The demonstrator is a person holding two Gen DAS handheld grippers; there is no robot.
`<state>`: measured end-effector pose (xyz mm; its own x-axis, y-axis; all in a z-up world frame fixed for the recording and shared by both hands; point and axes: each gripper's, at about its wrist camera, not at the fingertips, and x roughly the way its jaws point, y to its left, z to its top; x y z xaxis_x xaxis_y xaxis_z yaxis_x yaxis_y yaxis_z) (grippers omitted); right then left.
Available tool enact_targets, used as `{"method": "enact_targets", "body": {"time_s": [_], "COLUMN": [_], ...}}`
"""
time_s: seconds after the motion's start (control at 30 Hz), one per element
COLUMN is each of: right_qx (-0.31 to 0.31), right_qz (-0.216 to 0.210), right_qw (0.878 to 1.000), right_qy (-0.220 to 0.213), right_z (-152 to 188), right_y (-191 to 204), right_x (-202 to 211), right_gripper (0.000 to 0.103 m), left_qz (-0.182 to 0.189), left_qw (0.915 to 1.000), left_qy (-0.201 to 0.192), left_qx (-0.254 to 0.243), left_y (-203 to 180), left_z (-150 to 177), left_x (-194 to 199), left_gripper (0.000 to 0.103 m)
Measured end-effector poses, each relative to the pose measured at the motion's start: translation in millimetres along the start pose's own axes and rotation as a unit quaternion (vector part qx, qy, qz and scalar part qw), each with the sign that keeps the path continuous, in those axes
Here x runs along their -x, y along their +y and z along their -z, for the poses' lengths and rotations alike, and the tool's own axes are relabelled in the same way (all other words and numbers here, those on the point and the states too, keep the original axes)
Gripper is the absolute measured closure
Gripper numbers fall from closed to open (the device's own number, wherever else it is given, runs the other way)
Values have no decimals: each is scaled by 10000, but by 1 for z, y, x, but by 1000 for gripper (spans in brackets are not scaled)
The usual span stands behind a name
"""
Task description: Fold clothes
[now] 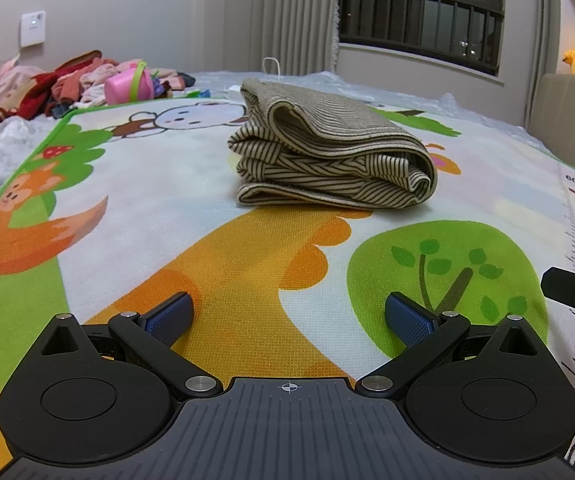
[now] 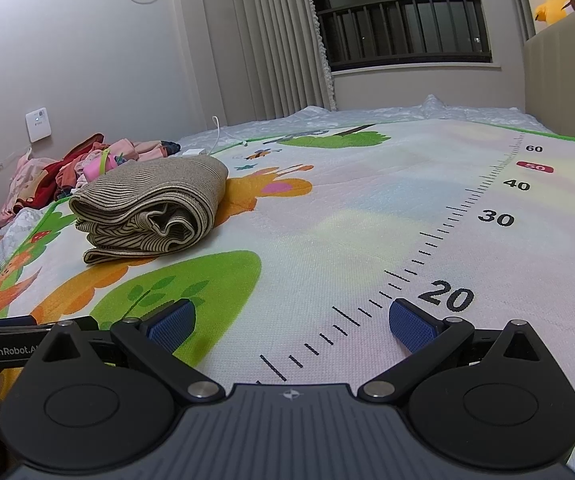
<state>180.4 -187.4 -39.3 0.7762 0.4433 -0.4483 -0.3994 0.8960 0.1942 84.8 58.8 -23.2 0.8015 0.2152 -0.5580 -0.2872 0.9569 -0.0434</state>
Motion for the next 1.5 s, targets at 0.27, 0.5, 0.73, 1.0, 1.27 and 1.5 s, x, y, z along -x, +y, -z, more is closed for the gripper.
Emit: {"method": "enact_targets", "body": {"time_s": [0.27, 0.5, 0.73, 1.0, 1.27, 1.5], "right_qx": [-16, -10, -17, -18, -20, -18], "right_qz": [-1, 3, -4, -4, -6, -7], "right_qw": [10000, 10000, 10000, 10000, 10000, 10000], "right_qy": [-13, -17, -28, -31, -38, -39], "right_z": [1, 1, 1, 2, 2, 2], "right_y": [0, -1, -1, -1, -1, -1], "right_x": [1, 1, 2, 2, 3, 3], "right_gripper": [0, 0, 0, 0, 0, 0], "left_qz": [-14, 7, 13, 16, 24, 25], "left_qw": [10000, 10000, 10000, 10000, 10000, 10000], "left_qy": [1, 2, -2, -4, -6, -6], "left_qx": [-19, 6, 15, 15, 22, 25], "left_y": [0, 0, 1, 1, 1, 1], "left_z": [0, 0, 0, 0, 0, 0], "left_x": [0, 0, 0, 0, 0, 1], "left_gripper": [0, 0, 0, 0, 0, 0]}}
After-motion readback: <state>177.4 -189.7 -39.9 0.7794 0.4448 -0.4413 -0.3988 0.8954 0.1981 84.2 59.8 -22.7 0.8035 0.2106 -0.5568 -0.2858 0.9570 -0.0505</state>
